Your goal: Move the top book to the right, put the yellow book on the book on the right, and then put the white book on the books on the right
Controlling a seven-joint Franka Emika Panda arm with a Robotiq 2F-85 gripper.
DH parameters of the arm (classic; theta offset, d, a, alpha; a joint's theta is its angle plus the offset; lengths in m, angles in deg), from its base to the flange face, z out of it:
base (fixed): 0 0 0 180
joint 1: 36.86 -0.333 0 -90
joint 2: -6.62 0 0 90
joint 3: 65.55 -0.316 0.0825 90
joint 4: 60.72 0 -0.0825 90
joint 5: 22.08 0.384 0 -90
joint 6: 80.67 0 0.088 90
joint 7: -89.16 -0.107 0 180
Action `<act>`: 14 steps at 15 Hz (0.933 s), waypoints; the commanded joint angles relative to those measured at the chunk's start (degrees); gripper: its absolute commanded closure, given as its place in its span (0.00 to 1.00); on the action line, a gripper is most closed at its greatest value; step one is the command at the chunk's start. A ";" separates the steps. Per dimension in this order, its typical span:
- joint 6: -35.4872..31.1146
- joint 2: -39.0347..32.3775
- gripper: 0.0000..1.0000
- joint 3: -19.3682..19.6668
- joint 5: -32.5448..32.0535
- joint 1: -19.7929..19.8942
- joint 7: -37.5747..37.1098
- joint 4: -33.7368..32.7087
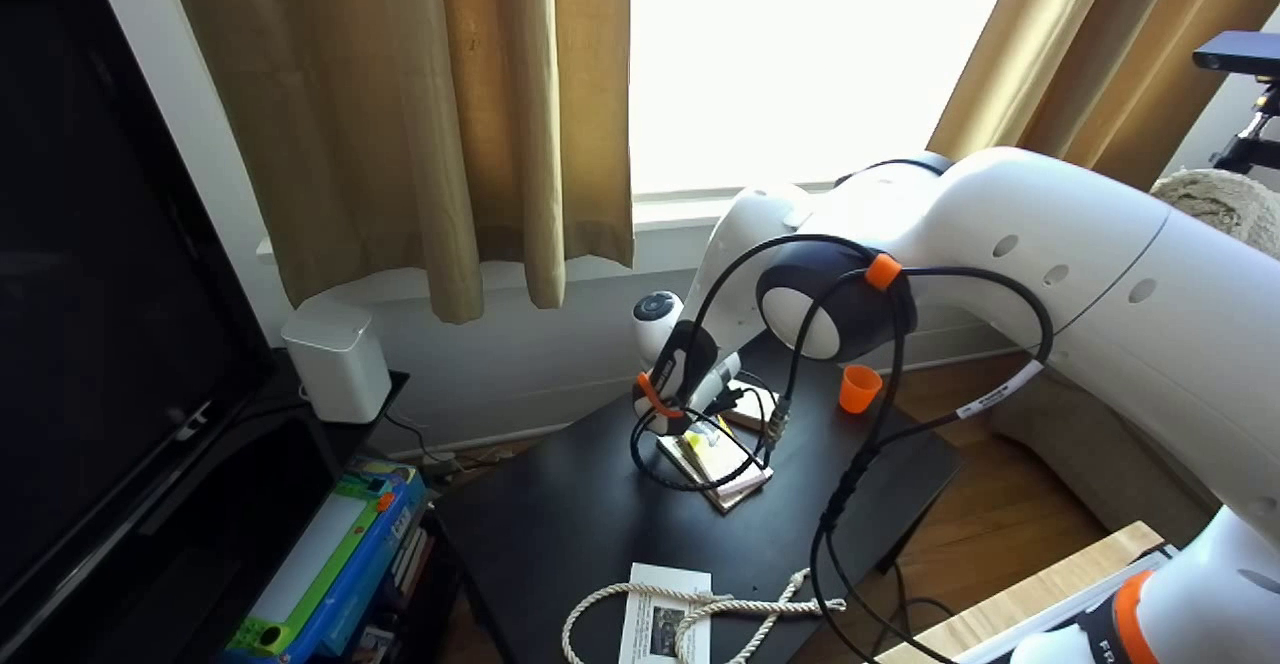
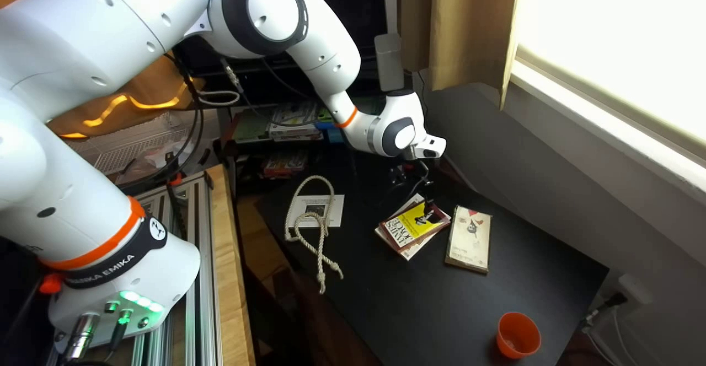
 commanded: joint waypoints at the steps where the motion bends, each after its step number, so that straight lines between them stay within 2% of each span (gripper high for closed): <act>1: 1.40 1.53 0.00 0.17 -1.98 0.04 3.57 4.01; 8: 0.36 -0.25 0.02 -0.32 -3.94 1.69 7.95 4.41; 10: 0.24 -1.01 0.27 -0.66 -4.04 2.30 8.92 3.90; 11: 0.13 -1.40 0.31 -0.81 -4.12 2.55 9.39 3.66; 14: 0.10 -2.30 0.55 -1.54 -3.88 3.57 10.54 2.92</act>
